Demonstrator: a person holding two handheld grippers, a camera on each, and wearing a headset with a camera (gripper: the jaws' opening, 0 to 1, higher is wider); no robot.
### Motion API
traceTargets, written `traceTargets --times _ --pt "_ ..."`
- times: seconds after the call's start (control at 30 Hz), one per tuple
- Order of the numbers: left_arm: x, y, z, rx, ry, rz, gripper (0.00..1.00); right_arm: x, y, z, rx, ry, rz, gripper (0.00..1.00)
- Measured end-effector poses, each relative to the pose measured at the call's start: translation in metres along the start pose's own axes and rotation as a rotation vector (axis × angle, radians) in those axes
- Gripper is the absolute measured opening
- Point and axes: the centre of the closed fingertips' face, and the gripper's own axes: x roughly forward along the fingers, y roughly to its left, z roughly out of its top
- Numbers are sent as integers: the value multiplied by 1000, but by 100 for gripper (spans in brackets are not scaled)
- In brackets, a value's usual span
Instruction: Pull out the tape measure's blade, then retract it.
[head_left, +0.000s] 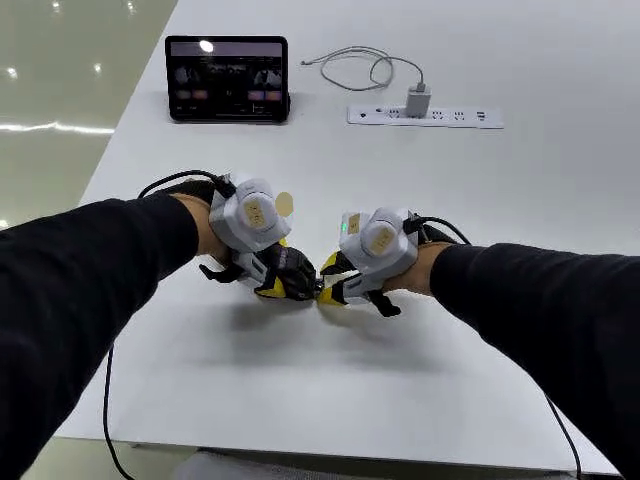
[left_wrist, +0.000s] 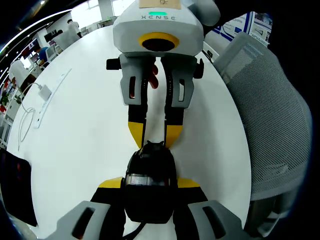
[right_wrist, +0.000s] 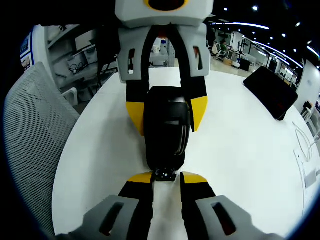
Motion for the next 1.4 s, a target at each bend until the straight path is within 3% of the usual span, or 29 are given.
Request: traceTargets --times 0.5,0.97,1.13,1.23,1.4 --pt "-1 -1 0 -2 -2 7 32 0 1 -2 -19 25 11 9" --pt "0 1 -1 -11 0 8 32 -7 1 -11 -11 42 9 9" --pt "0 1 -1 -11 -4 6 32 -5 1 -9 22 49 21 12" --pt "0 2 -2 -24 -11 0 33 -2 2 -7 -8 81 26 12" --pt "0 1 -1 -22 -8 1 33 3 2 -3 -2 66 16 12"
